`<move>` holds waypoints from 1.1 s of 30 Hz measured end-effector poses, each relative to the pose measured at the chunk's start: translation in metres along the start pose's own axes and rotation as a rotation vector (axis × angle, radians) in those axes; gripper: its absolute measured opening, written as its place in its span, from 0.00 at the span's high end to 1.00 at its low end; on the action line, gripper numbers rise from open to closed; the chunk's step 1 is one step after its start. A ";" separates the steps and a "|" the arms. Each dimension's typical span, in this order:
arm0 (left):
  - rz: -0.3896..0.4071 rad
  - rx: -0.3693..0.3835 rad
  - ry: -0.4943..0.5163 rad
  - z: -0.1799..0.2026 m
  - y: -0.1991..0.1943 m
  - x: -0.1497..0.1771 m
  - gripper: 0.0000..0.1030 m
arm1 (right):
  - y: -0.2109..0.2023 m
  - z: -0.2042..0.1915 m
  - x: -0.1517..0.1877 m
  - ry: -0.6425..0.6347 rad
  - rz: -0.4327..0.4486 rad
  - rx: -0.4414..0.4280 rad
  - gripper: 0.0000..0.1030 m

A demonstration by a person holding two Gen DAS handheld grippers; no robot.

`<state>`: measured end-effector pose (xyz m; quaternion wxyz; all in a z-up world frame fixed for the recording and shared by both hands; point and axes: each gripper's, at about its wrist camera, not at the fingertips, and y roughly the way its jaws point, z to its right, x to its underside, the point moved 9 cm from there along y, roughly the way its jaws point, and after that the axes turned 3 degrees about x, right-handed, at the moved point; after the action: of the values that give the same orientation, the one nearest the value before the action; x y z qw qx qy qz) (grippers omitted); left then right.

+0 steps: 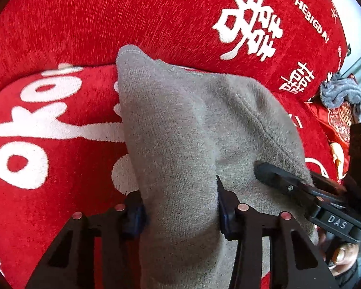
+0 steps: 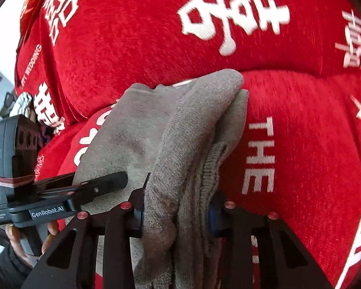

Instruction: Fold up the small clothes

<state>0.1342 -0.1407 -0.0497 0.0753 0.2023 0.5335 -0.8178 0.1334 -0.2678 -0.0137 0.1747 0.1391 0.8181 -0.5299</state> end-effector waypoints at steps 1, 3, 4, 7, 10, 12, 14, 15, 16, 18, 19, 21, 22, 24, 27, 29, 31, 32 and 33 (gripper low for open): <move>0.006 -0.010 0.010 0.001 -0.003 0.001 0.53 | -0.003 -0.004 0.000 -0.007 0.005 0.002 0.63; 0.019 -0.025 0.033 0.004 -0.011 0.004 0.53 | -0.011 -0.013 0.001 -0.022 0.012 -0.005 0.63; 0.024 -0.027 0.039 0.005 -0.015 0.006 0.53 | -0.015 -0.017 0.002 -0.027 0.013 -0.004 0.63; 0.042 -0.029 0.047 0.004 -0.029 0.012 0.53 | -0.024 -0.031 0.008 -0.044 0.022 -0.006 0.63; 0.063 -0.036 0.050 0.000 -0.047 0.020 0.53 | -0.033 -0.042 0.016 -0.056 0.035 -0.014 0.63; 0.074 -0.046 0.053 -0.002 -0.056 0.026 0.53 | -0.040 -0.050 0.022 -0.071 0.046 -0.014 0.63; 0.086 -0.060 0.058 -0.005 -0.065 0.033 0.53 | -0.041 -0.062 0.027 -0.081 0.051 -0.014 0.63; 0.092 -0.066 0.060 -0.006 -0.069 0.037 0.53 | -0.043 -0.065 0.030 -0.086 0.053 -0.014 0.63; 0.098 -0.070 0.061 -0.007 -0.073 0.040 0.53 | -0.045 -0.070 0.033 -0.093 0.056 -0.012 0.63; 0.106 -0.077 0.062 -0.010 -0.079 0.048 0.53 | -0.049 -0.079 0.040 -0.107 0.062 -0.006 0.63; 0.110 -0.081 0.061 -0.012 -0.083 0.053 0.53 | -0.051 -0.084 0.044 -0.113 0.065 -0.003 0.63; 0.116 -0.090 0.062 -0.014 -0.089 0.061 0.53 | -0.054 -0.091 0.051 -0.117 0.068 -0.002 0.63; 0.120 -0.095 0.064 -0.016 -0.093 0.066 0.53 | -0.055 -0.094 0.055 -0.118 0.070 -0.003 0.63; 0.128 -0.103 0.067 -0.018 -0.099 0.073 0.53 | -0.058 -0.100 0.062 -0.120 0.073 -0.004 0.63; 0.140 -0.112 0.067 -0.021 -0.108 0.084 0.53 | -0.063 -0.109 0.072 -0.129 0.079 -0.004 0.63; 0.148 -0.121 0.073 -0.022 -0.113 0.092 0.53 | -0.065 -0.115 0.078 -0.136 0.084 -0.003 0.63; 0.154 -0.126 0.072 -0.024 -0.118 0.099 0.53 | -0.068 -0.120 0.084 -0.145 0.087 -0.002 0.63; 0.156 -0.127 0.071 -0.025 -0.119 0.102 0.53 | -0.069 -0.122 0.087 -0.148 0.088 -0.003 0.63; 0.158 -0.127 0.070 -0.026 -0.121 0.104 0.53 | -0.070 -0.124 0.090 -0.150 0.089 -0.005 0.63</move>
<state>0.0051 -0.0572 -0.0001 0.1332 0.2671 0.5689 -0.7664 0.0063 -0.1780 0.0512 0.2590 0.1350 0.7970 -0.5286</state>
